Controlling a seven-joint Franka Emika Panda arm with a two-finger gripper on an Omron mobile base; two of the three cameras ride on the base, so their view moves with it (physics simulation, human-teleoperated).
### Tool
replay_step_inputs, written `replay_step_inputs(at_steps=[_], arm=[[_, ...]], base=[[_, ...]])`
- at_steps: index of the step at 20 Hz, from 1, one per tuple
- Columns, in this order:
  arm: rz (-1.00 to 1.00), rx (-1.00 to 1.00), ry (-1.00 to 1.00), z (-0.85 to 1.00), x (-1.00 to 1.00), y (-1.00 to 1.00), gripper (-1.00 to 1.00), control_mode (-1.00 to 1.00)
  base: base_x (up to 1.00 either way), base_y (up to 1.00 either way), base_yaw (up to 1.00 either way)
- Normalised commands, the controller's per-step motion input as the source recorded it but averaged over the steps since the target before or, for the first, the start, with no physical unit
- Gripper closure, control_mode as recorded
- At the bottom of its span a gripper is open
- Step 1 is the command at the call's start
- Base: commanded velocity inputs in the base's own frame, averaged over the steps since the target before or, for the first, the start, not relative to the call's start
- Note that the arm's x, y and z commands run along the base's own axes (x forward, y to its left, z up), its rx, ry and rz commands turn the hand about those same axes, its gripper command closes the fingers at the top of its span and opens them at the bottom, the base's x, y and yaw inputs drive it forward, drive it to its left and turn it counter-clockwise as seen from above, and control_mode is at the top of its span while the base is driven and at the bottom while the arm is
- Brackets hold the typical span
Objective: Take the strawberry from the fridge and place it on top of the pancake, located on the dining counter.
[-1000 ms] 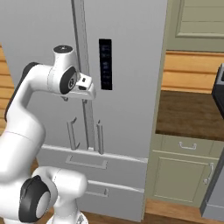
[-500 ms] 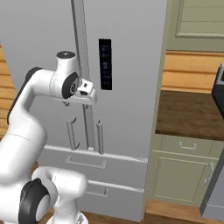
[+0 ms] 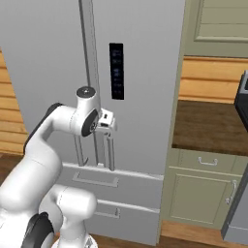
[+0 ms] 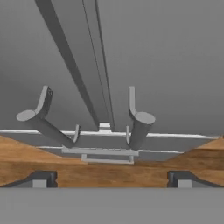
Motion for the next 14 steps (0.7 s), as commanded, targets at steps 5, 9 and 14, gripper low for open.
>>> replay_step_inputs(at_steps=[5, 9, 14], arm=[[0.01, 0.0, -0.07, -0.17, 0.51, -0.2, -1.0, -1.0], [0.01, 0.0, -0.02, -0.16, 0.38, -0.31, -1.0, -1.0], [0.0, 0.0, -0.01, -0.28, 0.22, -0.13, -1.0, -1.0]], base=[[0.0, 0.0, 0.0], [0.0, 0.0, 0.0], [0.0, 0.0, 0.0]])
